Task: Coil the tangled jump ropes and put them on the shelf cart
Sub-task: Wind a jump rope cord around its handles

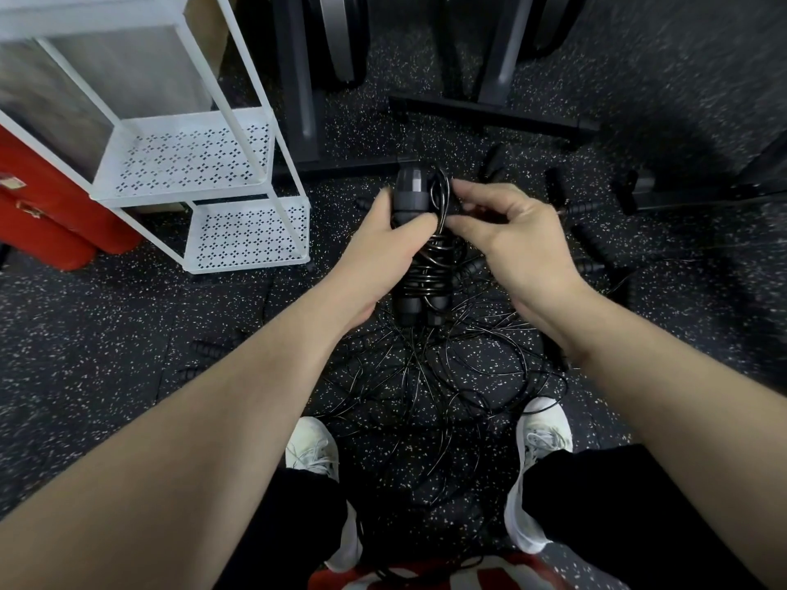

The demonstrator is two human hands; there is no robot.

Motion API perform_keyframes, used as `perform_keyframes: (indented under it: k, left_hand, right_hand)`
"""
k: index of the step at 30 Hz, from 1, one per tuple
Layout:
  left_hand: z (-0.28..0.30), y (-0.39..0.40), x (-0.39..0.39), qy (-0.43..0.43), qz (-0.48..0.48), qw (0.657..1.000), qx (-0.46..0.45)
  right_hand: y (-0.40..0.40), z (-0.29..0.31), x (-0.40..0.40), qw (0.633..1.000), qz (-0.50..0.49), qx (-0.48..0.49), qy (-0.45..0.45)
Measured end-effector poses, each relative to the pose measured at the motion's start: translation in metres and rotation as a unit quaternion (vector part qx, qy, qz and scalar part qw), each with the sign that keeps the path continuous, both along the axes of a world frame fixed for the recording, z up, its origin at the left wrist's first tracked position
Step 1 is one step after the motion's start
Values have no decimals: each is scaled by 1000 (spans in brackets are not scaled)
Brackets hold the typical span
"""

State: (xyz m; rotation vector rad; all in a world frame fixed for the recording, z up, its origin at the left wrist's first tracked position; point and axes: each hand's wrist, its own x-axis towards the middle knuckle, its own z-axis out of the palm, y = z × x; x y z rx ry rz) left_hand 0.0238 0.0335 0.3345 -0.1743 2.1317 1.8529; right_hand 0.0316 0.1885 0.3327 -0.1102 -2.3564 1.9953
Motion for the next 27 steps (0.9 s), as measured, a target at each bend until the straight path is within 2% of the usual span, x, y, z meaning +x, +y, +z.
perform_keyframes:
  k: [6, 12, 18, 27]
  left_hand:
    - [0, -4, -2, -35, -18, 999, 23]
    - [-1, 0, 2, 18, 3, 999, -37]
    - [-4, 6, 5, 54, 2, 991, -123]
    - [-4, 11, 8, 116, 29, 974, -191]
  right_hand:
    - [4, 3, -1, 999, 44, 23, 6]
    - [0, 6, 5, 992, 49, 100, 58]
    - [-8, 0, 7, 990, 2, 133, 55]
    - [-18, 2, 7, 996, -46, 74, -1]
